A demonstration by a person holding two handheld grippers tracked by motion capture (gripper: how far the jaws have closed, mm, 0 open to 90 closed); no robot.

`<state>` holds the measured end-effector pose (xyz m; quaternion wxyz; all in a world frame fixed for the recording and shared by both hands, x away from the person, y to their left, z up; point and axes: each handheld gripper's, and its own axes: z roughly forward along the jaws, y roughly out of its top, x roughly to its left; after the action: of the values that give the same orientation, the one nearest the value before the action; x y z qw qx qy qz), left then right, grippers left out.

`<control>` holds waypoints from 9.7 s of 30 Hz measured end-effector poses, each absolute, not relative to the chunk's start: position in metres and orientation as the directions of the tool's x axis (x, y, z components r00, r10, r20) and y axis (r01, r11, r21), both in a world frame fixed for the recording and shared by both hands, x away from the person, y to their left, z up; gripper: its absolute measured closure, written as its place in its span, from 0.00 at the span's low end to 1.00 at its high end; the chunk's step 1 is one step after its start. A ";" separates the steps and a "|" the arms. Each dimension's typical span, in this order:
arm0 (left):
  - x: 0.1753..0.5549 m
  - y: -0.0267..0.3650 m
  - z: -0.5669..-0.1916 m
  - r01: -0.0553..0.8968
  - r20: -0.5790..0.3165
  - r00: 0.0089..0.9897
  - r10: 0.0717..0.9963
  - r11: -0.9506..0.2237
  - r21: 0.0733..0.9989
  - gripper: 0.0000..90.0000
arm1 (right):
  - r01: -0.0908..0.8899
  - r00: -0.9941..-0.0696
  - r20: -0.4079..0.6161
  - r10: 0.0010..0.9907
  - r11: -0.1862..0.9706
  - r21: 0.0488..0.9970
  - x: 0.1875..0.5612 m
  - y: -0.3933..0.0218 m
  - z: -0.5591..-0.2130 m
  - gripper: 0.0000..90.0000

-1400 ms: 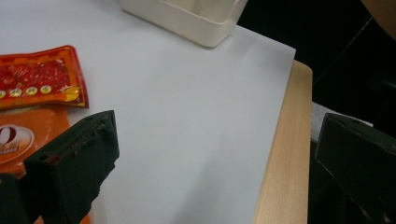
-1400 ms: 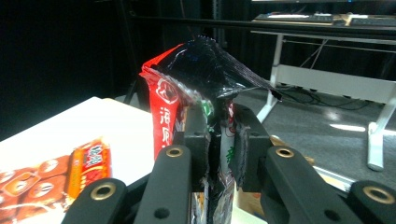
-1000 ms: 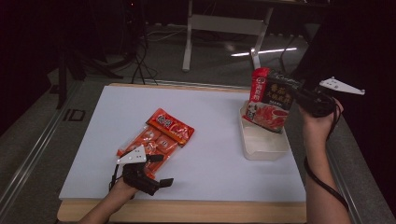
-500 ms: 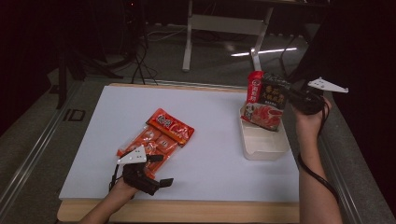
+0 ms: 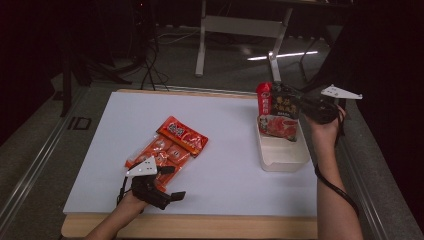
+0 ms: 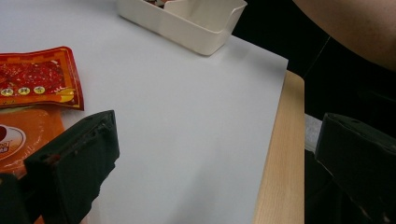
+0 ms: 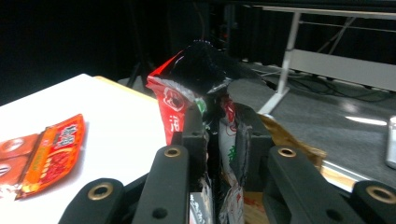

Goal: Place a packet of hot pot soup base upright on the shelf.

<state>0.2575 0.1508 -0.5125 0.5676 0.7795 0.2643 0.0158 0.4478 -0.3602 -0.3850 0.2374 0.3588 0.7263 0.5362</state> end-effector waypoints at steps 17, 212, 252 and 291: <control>0.258 0.153 -0.514 0.396 -0.275 0.856 0.438 -0.214 0.893 0.00 | 0.331 -0.595 0.126 0.794 0.099 0.939 0.439 -0.383 -0.422 0.81; 0.375 0.157 -0.544 0.563 -0.104 0.637 0.764 -0.368 0.740 1.00 | 0.221 -0.790 0.021 0.612 0.253 0.942 0.263 -0.260 -0.423 0.21; 0.333 0.138 -0.518 0.456 -0.099 0.763 0.638 -0.424 0.783 1.00 | 0.207 -0.792 0.012 0.610 0.250 0.946 0.260 -0.260 -0.417 0.21; 0.294 0.106 -0.544 0.472 -0.173 0.821 0.543 -0.476 0.742 0.99 | 0.196 -0.817 0.005 0.577 0.269 0.943 0.259 -0.255 -0.420 0.21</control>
<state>0.2937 0.1063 -0.5439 0.4176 0.8581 0.2957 0.0431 0.2586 -0.2551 -0.4203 0.1732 0.2485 0.7776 0.5510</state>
